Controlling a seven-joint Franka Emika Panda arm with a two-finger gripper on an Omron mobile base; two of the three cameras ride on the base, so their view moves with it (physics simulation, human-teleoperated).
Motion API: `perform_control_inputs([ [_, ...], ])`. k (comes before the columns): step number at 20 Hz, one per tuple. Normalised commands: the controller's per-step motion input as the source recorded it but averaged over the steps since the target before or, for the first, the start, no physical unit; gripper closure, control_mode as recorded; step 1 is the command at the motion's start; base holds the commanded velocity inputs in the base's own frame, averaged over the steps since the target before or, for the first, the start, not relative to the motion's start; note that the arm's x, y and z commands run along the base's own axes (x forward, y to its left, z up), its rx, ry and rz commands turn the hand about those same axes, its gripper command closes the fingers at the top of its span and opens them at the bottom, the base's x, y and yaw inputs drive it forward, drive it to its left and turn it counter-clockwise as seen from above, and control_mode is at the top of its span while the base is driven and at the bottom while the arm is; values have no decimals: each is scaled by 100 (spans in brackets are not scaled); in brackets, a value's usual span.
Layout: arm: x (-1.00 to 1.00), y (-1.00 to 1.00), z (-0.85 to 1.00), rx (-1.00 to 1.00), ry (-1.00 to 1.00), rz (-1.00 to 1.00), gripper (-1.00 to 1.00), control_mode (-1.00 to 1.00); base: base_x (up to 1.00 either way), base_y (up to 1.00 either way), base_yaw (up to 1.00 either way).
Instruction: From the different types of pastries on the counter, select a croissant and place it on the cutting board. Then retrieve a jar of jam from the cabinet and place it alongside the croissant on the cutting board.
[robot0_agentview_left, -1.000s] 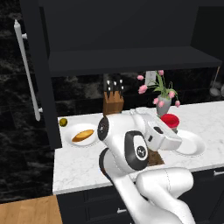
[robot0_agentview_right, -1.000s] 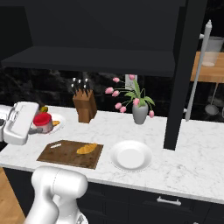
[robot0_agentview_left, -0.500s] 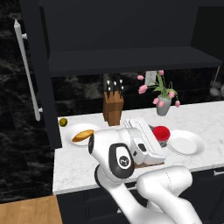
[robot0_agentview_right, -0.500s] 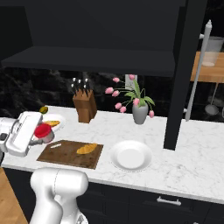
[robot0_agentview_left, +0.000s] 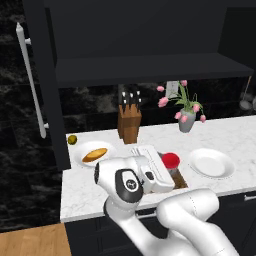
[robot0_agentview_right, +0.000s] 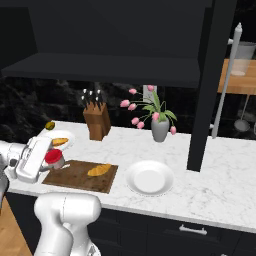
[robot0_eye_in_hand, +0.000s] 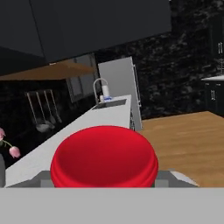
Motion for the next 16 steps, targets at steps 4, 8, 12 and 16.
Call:
perform_control_inputs([
  [4,46,5,-44,0,11,0,100,-100,0,0,0],
  [8,48,8,-33,0,20,0,100,-100,0,0,0],
  [12,40,20,-58,0,14,0,100,-100,0,0,0],
  [16,34,8,-53,0,1,0,100,-100,0,0,0],
])
